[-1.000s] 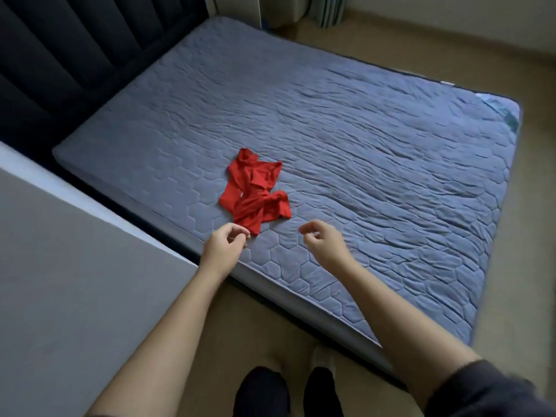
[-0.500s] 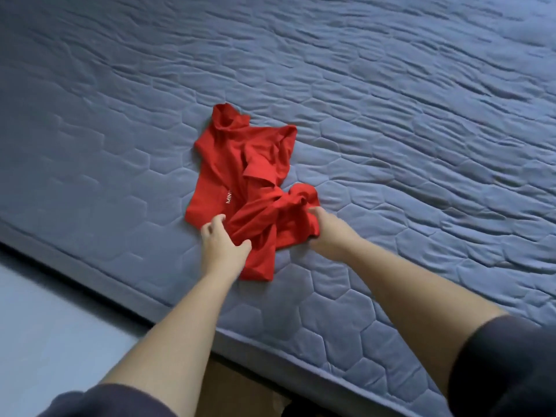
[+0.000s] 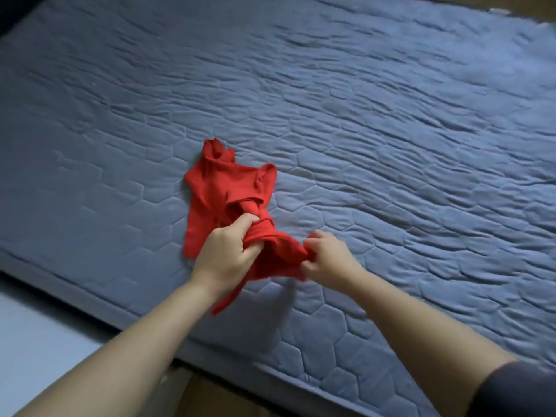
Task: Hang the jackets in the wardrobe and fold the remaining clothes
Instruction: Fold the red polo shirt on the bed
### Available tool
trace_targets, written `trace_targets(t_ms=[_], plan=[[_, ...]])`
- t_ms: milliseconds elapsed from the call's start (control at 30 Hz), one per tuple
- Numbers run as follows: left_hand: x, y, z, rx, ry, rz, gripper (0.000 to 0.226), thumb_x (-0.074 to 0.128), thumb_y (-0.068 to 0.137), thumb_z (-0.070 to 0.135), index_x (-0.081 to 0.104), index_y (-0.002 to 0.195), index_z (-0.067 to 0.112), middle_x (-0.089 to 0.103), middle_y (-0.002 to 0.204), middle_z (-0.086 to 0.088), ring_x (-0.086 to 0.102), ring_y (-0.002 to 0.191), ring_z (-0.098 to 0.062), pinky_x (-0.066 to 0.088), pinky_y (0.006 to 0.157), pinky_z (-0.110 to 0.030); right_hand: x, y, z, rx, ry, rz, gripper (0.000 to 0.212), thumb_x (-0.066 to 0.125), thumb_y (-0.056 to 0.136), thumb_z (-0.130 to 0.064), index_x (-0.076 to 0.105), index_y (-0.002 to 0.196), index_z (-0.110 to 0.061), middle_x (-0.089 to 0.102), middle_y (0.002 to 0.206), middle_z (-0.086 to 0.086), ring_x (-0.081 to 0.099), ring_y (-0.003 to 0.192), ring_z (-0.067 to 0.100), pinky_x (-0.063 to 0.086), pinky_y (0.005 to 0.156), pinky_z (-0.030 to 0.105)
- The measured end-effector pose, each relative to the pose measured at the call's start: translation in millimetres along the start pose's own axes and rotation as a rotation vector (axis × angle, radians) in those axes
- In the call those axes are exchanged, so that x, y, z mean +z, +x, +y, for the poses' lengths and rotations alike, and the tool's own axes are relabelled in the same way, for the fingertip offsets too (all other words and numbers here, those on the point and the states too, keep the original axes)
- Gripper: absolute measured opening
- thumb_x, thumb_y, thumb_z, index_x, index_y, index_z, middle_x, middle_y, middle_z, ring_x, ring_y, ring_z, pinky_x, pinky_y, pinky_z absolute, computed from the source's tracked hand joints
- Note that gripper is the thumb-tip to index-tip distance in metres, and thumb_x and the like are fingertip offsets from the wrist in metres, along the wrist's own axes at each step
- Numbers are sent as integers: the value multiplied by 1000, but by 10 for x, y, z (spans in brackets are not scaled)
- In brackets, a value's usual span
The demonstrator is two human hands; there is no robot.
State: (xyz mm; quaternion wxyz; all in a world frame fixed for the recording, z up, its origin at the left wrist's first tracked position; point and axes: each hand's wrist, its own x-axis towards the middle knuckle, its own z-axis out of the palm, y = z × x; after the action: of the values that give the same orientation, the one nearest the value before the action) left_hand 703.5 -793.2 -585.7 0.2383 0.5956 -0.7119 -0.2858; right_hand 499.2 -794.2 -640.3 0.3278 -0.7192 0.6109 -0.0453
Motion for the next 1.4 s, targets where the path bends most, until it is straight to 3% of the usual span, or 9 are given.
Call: trace_targets(t_ms=[100,233,367,567,733,833,1000,1233,1400], plan=[[-362,122,510,55,235,127,24,67,77,19,67,102,18,72,84,-14,66,79,-39,47,59,-39,-739,-344,-14,106,379,248,13,45,70,-17,40,58,-15,40,55,-2,43,60,21,29,58,35],[-820,150,1142,18,378,96,33,63,74,1,69,100,21,71,100,-9,65,93,-35,51,73,-43,-1762,-849,106,76,415,361,13,37,71,-19,41,60,-12,37,54,-1,35,52,12,28,52,29],[-1077,152,1910,-25,417,89,19,66,79,12,71,93,24,71,91,-11,65,89,-35,50,70,-40,-2698,-1533,347,15,132,139,26,64,88,-25,53,64,-24,44,52,-8,38,46,4,30,45,15],[-1145,294,2965,96,604,-73,24,65,83,48,68,87,25,69,88,-10,64,89,-34,42,67,-34,-3835,-2418,826,184,-367,-113,39,73,78,-48,51,65,-19,52,62,-1,49,64,20,31,56,30],[-774,556,3369,41,803,-191,18,54,91,37,66,96,23,68,106,-10,62,103,-32,43,74,-34,-4191,-2858,1346,320,-44,118,17,71,77,-17,59,66,-13,55,62,1,50,62,17,38,50,21],[-440,685,3583,-32,941,-224,27,46,89,20,65,109,19,66,115,-10,61,109,-31,48,83,-35,-4285,-2949,1567,408,10,352,25,71,76,-14,50,63,-16,54,67,4,50,71,21,35,57,30],[-302,1126,4121,-104,726,-36,29,47,85,7,65,108,10,64,113,-20,61,106,-38,49,82,-39,-4736,-3036,1769,494,-22,667,19,74,79,-25,60,81,-12,65,89,17,59,87,33,35,65,31],[-977,1563,4640,-5,493,274,22,53,84,9,67,101,13,65,101,-22,60,96,-42,48,79,-43,-5267,-2897,1575,661,-257,716,26,49,89,-25,69,105,-29,58,113,12,57,106,36,43,85,36],[-1735,1512,4635,-8,483,380,22,56,79,6,69,96,13,65,96,-23,60,93,-43,48,78,-43,-5468,-2285,955,648,189,693,27,45,86,-6,68,98,-12,70,88,14,67,75,27,43,57,20]])
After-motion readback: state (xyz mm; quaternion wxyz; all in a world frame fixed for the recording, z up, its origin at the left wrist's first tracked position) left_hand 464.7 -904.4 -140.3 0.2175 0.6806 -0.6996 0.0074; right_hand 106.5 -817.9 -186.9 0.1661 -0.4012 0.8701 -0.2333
